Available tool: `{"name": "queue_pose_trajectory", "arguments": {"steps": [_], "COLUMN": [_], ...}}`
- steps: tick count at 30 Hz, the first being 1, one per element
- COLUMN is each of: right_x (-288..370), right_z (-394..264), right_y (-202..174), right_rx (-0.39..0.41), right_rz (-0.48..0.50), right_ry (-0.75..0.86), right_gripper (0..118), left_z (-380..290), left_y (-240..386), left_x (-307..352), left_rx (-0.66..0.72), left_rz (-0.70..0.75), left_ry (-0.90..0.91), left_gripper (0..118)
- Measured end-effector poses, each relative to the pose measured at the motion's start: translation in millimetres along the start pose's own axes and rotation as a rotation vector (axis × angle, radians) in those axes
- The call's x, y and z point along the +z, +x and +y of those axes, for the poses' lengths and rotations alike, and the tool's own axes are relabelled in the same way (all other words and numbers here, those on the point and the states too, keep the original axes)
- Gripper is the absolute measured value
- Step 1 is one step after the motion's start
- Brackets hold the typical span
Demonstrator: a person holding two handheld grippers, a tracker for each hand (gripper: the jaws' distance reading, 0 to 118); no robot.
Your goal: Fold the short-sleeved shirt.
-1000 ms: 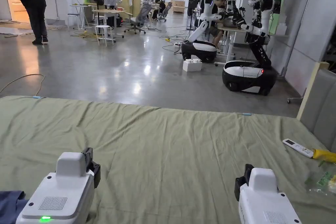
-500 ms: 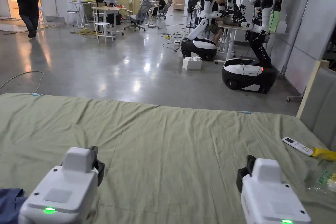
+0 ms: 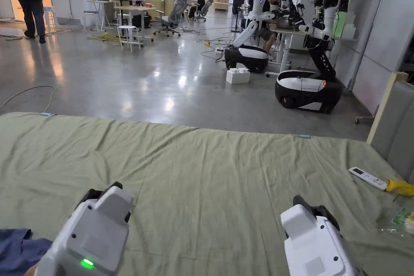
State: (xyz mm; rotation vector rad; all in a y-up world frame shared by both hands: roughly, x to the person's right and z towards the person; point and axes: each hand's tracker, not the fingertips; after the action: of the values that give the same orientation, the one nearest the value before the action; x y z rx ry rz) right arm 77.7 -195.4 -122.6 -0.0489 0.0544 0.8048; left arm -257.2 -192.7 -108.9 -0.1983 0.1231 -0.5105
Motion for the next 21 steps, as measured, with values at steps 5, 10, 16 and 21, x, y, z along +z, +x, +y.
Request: {"name": "queue_pose_trajectory", "arguments": {"steps": [5,10,16,21], "right_x": [-1.9,4.0,6.9,6.9], "right_z": [-8.1,-15.2,-7.5,-3.4], "right_y": [19.7,19.9,16.6,12.8], "right_rx": [-0.590,-0.849,-0.781,-0.755], "right_rz": [-0.012,-0.054,-0.044,-0.025], "right_ry": [-0.114,-0.148,-0.123,-0.116], "right_gripper": [0,0,0,0], "left_z": [-1.3,-0.7,-12.1,-13.9], "left_y": [-31.2,-33.5,-40.0,-49.6], "left_x": [0.0,4.1,-6.8,7.0], "left_rx": [0.599,0.734,0.667,0.595], "left_rz": [-0.068,-0.085,-0.077,-0.082], "left_ry": [0.021,0.060,0.058,-0.027], "left_gripper": [1,1,1,1]}}
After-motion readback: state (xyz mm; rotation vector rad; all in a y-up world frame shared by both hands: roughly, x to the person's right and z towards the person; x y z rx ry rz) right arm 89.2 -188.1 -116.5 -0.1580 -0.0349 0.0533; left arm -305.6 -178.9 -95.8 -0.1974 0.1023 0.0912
